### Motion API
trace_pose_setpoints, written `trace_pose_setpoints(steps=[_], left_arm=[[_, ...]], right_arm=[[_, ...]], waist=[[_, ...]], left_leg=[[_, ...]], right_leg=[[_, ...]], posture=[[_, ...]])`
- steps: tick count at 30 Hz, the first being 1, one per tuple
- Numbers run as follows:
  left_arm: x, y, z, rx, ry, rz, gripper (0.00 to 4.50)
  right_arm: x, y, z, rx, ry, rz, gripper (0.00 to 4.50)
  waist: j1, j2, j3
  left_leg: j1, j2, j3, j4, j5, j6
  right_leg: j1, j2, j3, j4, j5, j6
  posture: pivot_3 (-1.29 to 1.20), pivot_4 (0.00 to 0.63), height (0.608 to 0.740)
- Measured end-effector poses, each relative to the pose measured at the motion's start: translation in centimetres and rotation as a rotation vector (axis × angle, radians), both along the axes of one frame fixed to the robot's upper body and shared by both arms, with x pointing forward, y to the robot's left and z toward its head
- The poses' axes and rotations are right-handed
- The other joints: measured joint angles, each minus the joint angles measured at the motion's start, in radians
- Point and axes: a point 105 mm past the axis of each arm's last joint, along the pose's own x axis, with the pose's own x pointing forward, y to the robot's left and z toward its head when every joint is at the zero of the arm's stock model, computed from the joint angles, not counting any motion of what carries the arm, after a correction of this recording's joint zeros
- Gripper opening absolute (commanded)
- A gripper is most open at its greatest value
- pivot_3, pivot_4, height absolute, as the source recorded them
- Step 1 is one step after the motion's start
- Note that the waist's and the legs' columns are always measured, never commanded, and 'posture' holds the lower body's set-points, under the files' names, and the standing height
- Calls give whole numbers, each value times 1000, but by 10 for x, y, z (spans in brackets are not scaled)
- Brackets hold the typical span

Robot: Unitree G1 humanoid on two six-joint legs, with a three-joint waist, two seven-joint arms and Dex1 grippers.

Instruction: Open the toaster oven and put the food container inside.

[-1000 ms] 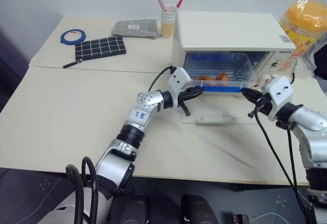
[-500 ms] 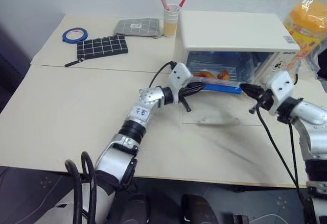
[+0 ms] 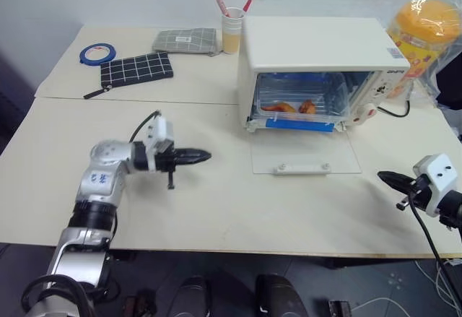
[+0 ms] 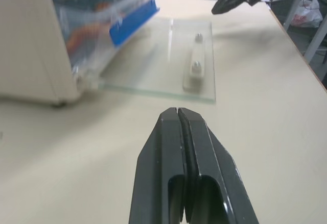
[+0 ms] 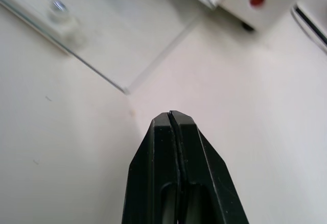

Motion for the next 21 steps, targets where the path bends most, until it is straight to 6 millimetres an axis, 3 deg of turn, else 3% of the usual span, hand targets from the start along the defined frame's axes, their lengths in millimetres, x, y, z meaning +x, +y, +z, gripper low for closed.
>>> trace_pose_setpoints(steps=[4, 6, 13, 16, 19, 21], left_arm=[[-12, 4, -2, -31, 19, -6, 198], [-15, 7, 3, -59, 35, 12, 608], [-18, 19, 14, -109, 5, 126, 2675], [-21, 17, 23, -128, -6, 139, 3597], [-22, 17, 29, -152, -8, 156, 4460], [-22, 17, 32, -172, -2, 168, 4460]], right_arm=[[13, 9, -11, 11, 22, 53, 0], [20, 21, -15, 39, 8, 96, 0], [27, 52, -13, 186, -54, 197, 0], [27, 61, -1, 242, -93, 219, 0], [29, 60, 24, 304, -191, 187, 0], [31, 60, 47, 360, -277, 161, 0]], waist=[[-1, 0, 0], [-2, 0, 0], [-1, 1, 0], [0, 1, 1], [0, 1, 1], [0, 1, 1]], left_leg=[[0, 1, 0, 0, 0, 0], [0, 1, 0, 0, 0, 0], [0, 2, -1, 0, 0, 0], [-1, 1, -1, 0, 0, 0], [-1, 2, -1, 0, 0, 0], [-1, 2, -2, 0, 0, 0]], right_leg=[[0, 0, 0, 0, 0, 0], [0, 0, 0, 0, 0, 0], [0, 0, 0, 0, 0, 0], [0, -1, 0, 0, 0, 0], [0, -1, 0, 0, 0, 0], [0, -1, 0, 0, 0, 0]], posture=[[0, 150, 740], [0, 150, 740], [0, 150, 740], [0, 150, 740], [0, 150, 740], [0, 150, 740]])
